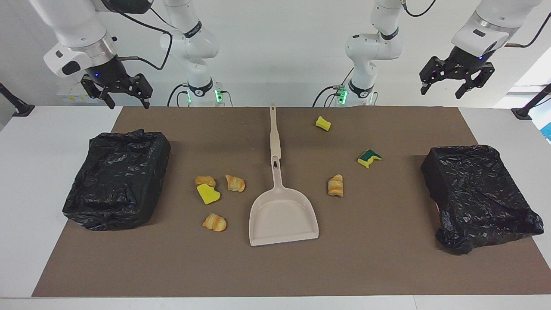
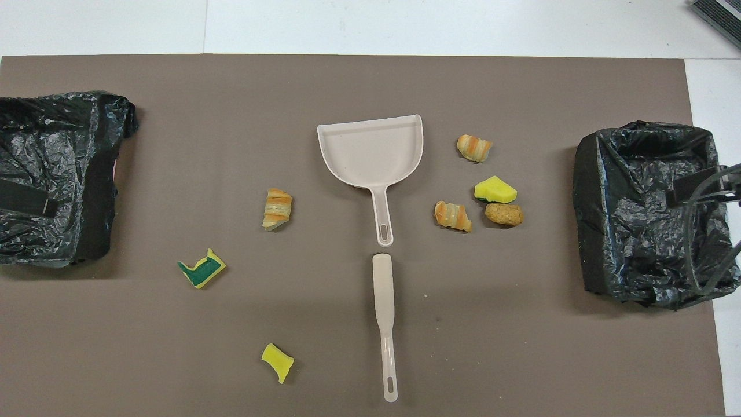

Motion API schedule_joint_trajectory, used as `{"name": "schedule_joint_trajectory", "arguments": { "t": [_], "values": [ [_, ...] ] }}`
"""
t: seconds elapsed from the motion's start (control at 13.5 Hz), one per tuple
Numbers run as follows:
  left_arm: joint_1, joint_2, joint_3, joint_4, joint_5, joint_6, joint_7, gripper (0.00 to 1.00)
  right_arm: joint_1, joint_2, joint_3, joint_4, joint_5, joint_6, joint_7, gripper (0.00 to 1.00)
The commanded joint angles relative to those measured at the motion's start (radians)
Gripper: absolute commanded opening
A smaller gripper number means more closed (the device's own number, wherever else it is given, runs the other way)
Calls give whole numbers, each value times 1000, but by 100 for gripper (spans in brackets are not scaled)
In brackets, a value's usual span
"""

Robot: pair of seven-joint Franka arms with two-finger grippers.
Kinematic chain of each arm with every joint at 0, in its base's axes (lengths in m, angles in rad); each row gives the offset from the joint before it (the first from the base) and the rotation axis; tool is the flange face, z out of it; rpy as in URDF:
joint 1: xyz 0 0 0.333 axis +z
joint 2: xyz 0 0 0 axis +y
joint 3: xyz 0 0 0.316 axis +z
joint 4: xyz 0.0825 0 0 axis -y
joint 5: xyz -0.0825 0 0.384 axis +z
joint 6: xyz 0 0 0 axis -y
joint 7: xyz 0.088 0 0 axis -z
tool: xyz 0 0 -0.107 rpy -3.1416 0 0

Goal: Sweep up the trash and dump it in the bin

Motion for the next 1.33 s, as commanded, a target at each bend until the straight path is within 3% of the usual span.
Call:
{"name": "schedule_joint_trajectory", "arguments": {
  "t": [0.0,0.89,1.26],
  "values": [
    [4,-19,2,-21,8,19,-4,100,-8,-30,14,-33,15,-4,13,100],
    [-4,-20,2,-23,8,21,-2,100,7,-36,17,-44,-5,-1,34,100],
    [-8,-22,2,-29,8,25,-5,100,70,9,20,-33,-1,-1,43,100]
  ]
}}
